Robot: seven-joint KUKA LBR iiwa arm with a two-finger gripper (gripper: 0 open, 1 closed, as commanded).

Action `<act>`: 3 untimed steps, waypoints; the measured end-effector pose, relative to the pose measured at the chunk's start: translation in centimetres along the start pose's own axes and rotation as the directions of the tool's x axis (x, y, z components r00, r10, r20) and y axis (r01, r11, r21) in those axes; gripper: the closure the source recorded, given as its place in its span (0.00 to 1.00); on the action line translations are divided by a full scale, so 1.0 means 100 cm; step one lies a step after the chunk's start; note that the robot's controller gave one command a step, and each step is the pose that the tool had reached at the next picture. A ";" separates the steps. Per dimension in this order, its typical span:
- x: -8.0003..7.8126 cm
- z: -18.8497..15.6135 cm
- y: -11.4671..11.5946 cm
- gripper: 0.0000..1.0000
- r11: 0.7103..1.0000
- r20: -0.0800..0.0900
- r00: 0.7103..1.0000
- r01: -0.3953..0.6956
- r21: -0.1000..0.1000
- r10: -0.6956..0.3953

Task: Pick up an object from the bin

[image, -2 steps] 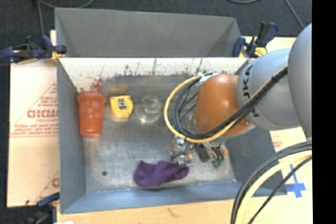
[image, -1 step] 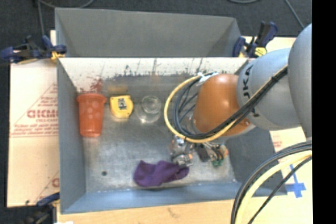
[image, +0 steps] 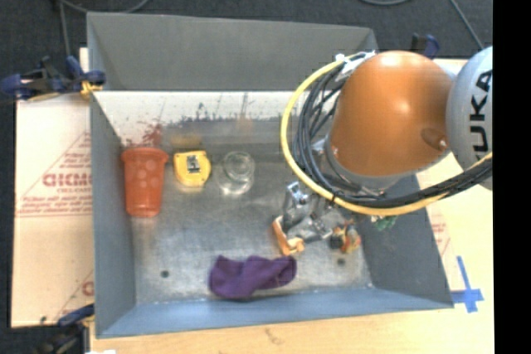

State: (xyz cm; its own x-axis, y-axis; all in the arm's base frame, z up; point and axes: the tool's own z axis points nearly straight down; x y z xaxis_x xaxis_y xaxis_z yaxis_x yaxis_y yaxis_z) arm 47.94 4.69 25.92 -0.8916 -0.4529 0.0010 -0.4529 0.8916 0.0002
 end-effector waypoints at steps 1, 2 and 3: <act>-0.001 -0.021 0.004 1.00 1.000 0.008 1.000 0.024 0.003 -0.024; -0.003 0.099 0.018 0.00 0.999 -0.003 0.999 0.052 -0.003 -0.052; -0.004 0.095 0.017 0.00 0.999 0.004 0.999 0.051 0.000 -0.051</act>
Offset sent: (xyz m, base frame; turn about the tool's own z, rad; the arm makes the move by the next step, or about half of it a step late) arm -0.0047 0.0171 -0.0947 -0.0486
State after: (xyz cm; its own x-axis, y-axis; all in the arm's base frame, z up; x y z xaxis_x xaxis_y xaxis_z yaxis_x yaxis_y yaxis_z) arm 47.54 6.39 16.45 -0.8675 -0.4974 -0.0028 -0.4974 0.8675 0.0002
